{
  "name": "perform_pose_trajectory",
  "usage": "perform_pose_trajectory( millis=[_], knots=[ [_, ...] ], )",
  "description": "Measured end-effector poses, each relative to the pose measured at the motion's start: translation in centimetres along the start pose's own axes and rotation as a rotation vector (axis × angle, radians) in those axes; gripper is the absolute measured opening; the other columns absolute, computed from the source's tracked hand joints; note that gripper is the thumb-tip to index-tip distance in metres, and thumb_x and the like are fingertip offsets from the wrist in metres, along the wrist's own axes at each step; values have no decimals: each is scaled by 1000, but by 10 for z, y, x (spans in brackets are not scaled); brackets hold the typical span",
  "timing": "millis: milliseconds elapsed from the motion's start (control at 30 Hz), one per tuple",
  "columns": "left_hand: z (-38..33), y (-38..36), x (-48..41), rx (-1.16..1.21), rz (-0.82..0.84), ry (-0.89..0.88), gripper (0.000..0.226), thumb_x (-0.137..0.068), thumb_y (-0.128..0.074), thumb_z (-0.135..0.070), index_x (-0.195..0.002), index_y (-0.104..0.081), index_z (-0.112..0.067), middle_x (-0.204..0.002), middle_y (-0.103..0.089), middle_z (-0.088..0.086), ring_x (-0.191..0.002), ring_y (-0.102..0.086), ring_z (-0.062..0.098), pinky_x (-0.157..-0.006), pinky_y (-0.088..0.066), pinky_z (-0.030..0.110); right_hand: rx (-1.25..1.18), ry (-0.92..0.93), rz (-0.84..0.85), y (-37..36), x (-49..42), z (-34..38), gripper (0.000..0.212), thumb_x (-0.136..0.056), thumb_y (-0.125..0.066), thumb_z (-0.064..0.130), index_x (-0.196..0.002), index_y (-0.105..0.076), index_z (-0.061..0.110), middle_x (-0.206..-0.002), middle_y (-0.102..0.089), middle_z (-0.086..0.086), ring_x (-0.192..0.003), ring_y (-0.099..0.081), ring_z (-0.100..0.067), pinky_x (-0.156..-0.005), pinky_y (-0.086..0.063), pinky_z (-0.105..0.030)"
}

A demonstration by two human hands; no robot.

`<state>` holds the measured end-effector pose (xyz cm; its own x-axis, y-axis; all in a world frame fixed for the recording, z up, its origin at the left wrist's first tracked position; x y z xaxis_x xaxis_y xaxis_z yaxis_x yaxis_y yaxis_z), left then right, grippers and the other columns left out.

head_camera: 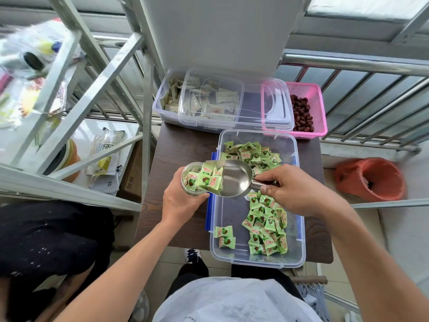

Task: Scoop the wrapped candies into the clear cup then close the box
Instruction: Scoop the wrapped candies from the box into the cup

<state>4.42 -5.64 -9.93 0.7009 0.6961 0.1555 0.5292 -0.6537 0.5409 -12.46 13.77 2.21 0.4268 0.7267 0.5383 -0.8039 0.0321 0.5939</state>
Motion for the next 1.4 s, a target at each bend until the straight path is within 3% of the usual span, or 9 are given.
perform_pose_trajectory(
  millis=[67,400,633,767,867,1000,1133,1267,1400],
  knots=[
    [-1,0,0,0,7,-4,76,-63,-94,-32,-120,-48,-51,-110,-65,-27,-106,-60,-10,-91,-54,27,55,-16,8,2,0,10,18,-97,-54,15,-93,-70,9,-71,-61,-18,-55,-42,-15,-53,-37,-31],
    [0,0,1,-6,-1,-29,75,-64,-94,-30,-125,-52,-43,-112,-66,-24,-108,-61,-5,-93,-54,29,177,-63,23,14,-1,40,23,-95,-51,12,-82,-70,11,-63,-56,-8,-56,-42,-21,-53,-35,-32],
    [-5,1,2,3,4,-23,65,-67,-91,-38,-111,-48,-61,-107,-64,-32,-100,-61,-8,-83,-48,16,276,-61,48,15,-1,51,24,-95,-53,13,-88,-75,17,-61,-60,4,-58,-52,-18,-54,-43,-32],
    [-4,1,3,-5,2,-15,67,-67,-90,-37,-110,-46,-63,-104,-65,-30,-99,-60,-9,-82,-47,15,314,-64,55,16,-1,52,30,-93,-52,12,-68,-66,21,-60,-58,-2,-60,-51,-24,-55,-43,-34],
    [-2,0,2,-16,0,-14,66,-66,-91,-39,-113,-47,-56,-104,-66,-27,-99,-61,-8,-82,-48,16,324,-80,62,19,2,51,36,-92,-52,12,-58,-58,22,-61,-60,-5,-62,-52,-27,-55,-44,-36],
    [6,3,0,-23,-28,13,78,-62,-95,-33,-121,-46,-47,-107,-61,-26,-104,-59,0,-90,-50,23,238,-129,8,37,9,35,22,-95,-56,17,-85,-76,14,-78,-71,-14,-63,-56,-25,-58,-46,-34],
    [12,7,-4,-30,-69,49,79,-60,-96,-35,-123,-49,-43,-108,-62,-23,-105,-59,5,-91,-49,24,164,-283,-144,51,4,-11,24,-94,-55,16,-77,-72,12,-69,-65,-11,-61,-53,-24,-53,-39,-29],
    [15,16,-12,0,-183,170,83,-61,-95,-39,-131,-52,-32,-111,-61,-14,-106,-57,11,-93,-45,28,224,-457,-54,23,-6,-53,18,-88,-50,13,-83,-67,7,-79,-65,-14,-72,-60,-30,-68,-52,-33],
    [13,16,-16,-9,-172,163,86,-62,-96,-37,-135,-51,-30,-112,-59,-13,-106,-54,9,-93,-41,25,137,-494,35,-14,-12,-65,19,-87,-43,7,-72,-53,5,-67,-57,-12,-57,-52,-25,-53,-42,-28]
  ],
)
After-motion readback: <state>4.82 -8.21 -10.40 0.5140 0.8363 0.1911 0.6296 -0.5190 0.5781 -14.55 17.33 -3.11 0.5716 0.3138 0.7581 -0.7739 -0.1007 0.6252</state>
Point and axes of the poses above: each hand's wrist, its own x-axis away from the middle knuckle, its own y-axis out of the back of the hand, z = x × y, the point moved 5 cm from there along -x, towards the middle knuckle
